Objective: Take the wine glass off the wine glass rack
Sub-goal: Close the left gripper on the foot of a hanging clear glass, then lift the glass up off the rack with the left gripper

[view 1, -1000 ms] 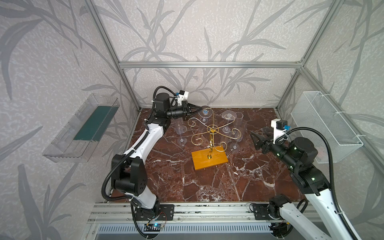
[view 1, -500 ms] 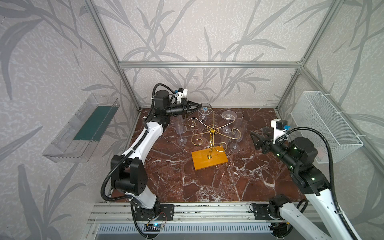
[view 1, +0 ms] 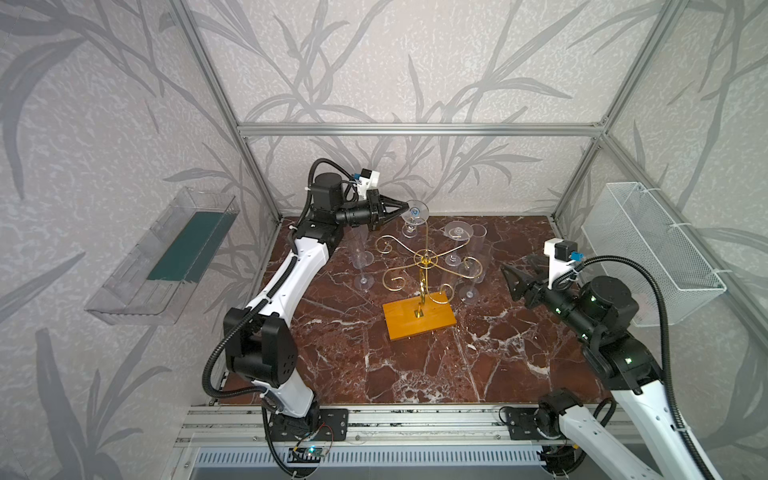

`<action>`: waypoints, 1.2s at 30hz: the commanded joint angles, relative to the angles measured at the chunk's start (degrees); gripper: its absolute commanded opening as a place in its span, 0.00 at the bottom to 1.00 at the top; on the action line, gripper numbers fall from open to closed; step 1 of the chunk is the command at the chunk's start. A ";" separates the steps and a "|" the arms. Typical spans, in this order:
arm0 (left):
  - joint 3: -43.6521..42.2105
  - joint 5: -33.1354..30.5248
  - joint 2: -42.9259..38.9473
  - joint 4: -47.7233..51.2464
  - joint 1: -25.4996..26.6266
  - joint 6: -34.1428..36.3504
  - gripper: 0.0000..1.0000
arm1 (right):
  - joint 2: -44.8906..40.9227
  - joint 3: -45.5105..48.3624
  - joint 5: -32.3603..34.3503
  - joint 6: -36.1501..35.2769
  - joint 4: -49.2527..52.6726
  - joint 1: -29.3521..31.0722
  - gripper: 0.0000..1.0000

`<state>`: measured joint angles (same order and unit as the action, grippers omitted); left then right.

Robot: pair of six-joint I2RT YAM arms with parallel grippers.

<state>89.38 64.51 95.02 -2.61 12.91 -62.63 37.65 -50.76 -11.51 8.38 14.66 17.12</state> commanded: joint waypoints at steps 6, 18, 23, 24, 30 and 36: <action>2.90 1.47 -0.01 1.61 1.57 1.72 0.00 | -0.92 -0.79 -0.01 -0.29 -0.10 -0.34 0.80; 1.32 2.02 -3.79 7.97 1.60 6.22 0.00 | -1.00 -0.13 -0.04 0.08 -0.40 -0.34 0.80; 1.01 1.87 -4.48 8.83 1.51 6.80 0.00 | -1.35 0.01 0.08 0.08 -0.24 -0.34 0.80; 0.82 1.90 -4.66 8.85 1.51 6.82 0.00 | -1.35 -0.04 0.08 0.13 -0.18 -0.34 0.80; -0.34 1.87 -5.79 8.95 1.31 6.81 0.00 | -1.44 0.07 0.08 0.18 -0.09 -0.34 0.80; -2.00 1.66 -7.46 9.25 0.54 6.71 0.00 | -1.61 0.11 0.16 0.07 0.03 -0.34 0.80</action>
<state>88.18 65.04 90.56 7.01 14.00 -56.45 36.60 -50.76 -11.49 8.38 14.90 17.12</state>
